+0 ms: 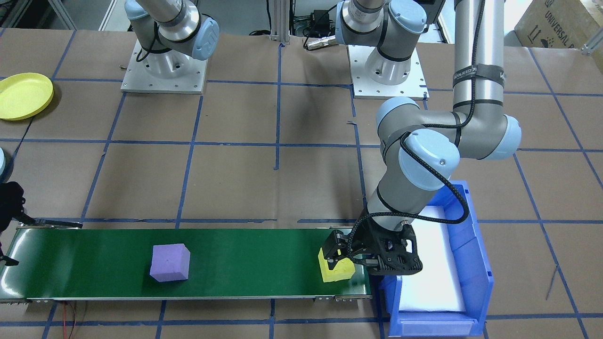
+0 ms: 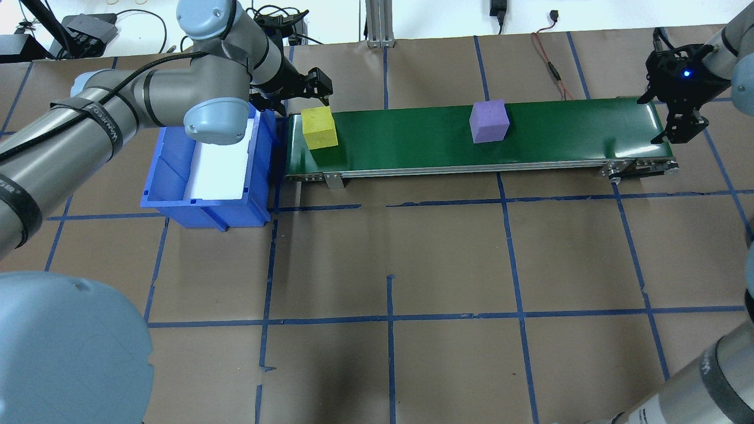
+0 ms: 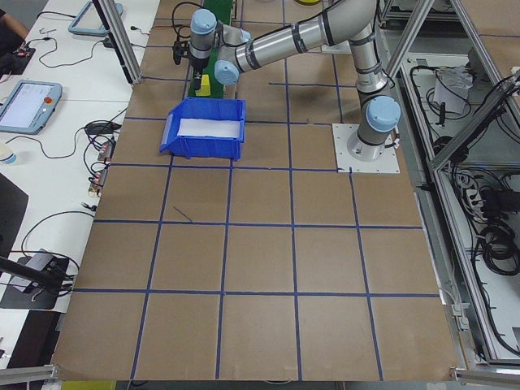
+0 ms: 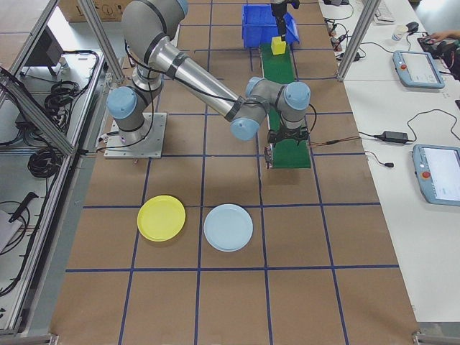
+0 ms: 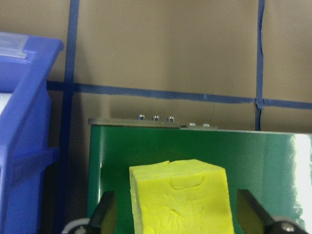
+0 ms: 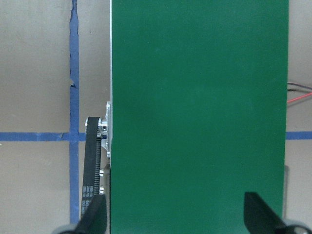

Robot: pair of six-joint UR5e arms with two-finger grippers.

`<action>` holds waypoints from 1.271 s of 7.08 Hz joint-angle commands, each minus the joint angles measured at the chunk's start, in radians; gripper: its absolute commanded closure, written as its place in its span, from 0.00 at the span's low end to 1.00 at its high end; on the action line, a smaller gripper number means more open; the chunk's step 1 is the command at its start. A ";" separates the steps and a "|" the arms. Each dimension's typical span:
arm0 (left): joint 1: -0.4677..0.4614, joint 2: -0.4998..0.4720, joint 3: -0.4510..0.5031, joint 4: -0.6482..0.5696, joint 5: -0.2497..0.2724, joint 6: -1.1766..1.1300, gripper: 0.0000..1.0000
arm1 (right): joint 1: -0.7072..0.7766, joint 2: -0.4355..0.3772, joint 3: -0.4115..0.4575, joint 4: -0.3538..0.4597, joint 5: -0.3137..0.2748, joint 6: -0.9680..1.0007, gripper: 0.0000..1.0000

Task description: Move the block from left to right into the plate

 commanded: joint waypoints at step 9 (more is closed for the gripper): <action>0.032 0.425 0.007 -0.677 0.163 0.001 0.00 | 0.015 0.004 0.000 0.027 0.084 0.024 0.00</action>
